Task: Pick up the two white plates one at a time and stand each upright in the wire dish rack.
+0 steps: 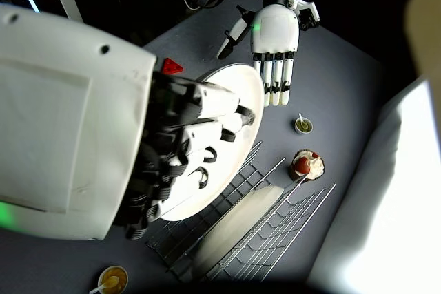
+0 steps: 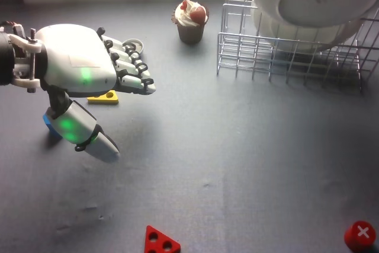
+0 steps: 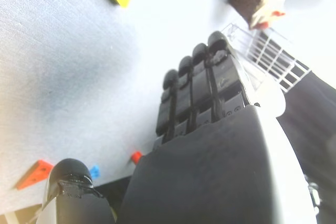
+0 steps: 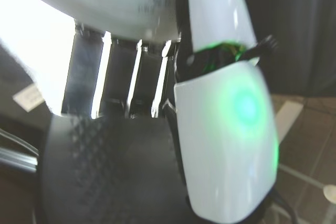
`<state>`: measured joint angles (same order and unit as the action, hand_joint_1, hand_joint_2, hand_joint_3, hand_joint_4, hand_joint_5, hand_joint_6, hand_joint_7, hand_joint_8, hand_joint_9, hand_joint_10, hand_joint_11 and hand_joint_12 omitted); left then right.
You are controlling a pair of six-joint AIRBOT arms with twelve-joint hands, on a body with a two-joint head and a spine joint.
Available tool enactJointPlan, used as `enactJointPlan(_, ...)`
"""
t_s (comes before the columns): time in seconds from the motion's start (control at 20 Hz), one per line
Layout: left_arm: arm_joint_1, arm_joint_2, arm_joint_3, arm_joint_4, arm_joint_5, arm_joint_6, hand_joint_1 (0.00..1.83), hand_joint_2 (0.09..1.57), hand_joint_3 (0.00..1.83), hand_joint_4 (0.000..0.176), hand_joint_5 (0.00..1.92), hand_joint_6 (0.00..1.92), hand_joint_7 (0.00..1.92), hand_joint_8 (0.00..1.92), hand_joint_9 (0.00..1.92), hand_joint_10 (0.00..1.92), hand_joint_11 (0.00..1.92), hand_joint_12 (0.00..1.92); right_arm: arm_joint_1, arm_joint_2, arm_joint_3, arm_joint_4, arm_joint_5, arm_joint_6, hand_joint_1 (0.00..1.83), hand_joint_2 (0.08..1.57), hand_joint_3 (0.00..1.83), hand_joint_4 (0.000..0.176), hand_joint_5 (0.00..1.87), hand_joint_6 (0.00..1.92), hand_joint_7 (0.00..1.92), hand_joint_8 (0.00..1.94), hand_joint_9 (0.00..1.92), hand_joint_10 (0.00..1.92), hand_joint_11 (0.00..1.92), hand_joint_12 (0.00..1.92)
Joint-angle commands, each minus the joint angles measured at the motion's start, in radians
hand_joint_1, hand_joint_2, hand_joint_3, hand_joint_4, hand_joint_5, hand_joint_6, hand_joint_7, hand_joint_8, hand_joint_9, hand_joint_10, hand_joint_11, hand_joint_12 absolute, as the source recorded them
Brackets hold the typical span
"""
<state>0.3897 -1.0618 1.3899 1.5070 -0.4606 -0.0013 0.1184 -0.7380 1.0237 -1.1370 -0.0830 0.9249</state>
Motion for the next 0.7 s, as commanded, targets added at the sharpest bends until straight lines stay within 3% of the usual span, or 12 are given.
enactJointPlan(0.0,-0.012,0.008,0.006,-0.039,-0.013,0.001,0.0,0.9,0.0,0.0,0.18,0.0,0.2,0.0,0.2,0.0,0.23,0.02,0.006,0.006,0.001,0.014,0.06,0.018,1.5,1.05,0.0,0.0,0.95,0.96,1.11,0.52,1.12,0.74,0.98,1.36)
enactJointPlan(0.15,-0.012,0.007,0.005,-0.041,-0.01,0.001,0.0,0.9,0.0,0.0,0.17,0.0,0.18,0.0,0.18,0.0,0.22,0.01,-0.011,0.006,0.012,0.014,0.064,0.01,1.5,1.04,0.0,0.0,0.97,0.93,1.16,0.42,1.16,0.68,0.99,1.34)
enactJointPlan(0.3,-0.012,0.008,0.006,-0.041,-0.008,0.001,0.0,0.92,0.0,0.0,0.26,0.01,0.26,0.01,0.25,0.01,0.26,0.02,-0.023,0.006,0.035,0.014,0.072,0.008,1.5,1.04,0.0,0.0,0.97,0.91,1.11,0.52,1.18,0.64,0.97,1.36)
enactJointPlan(0.65,-0.015,0.005,0.006,-0.041,-0.005,0.001,0.0,0.91,0.0,0.0,0.14,0.0,0.16,0.0,0.18,0.0,0.22,0.01,-0.024,-0.024,0.103,0.029,0.072,0.008,1.5,1.04,0.0,0.0,0.98,0.89,1.15,0.45,1.18,0.65,0.99,1.34)
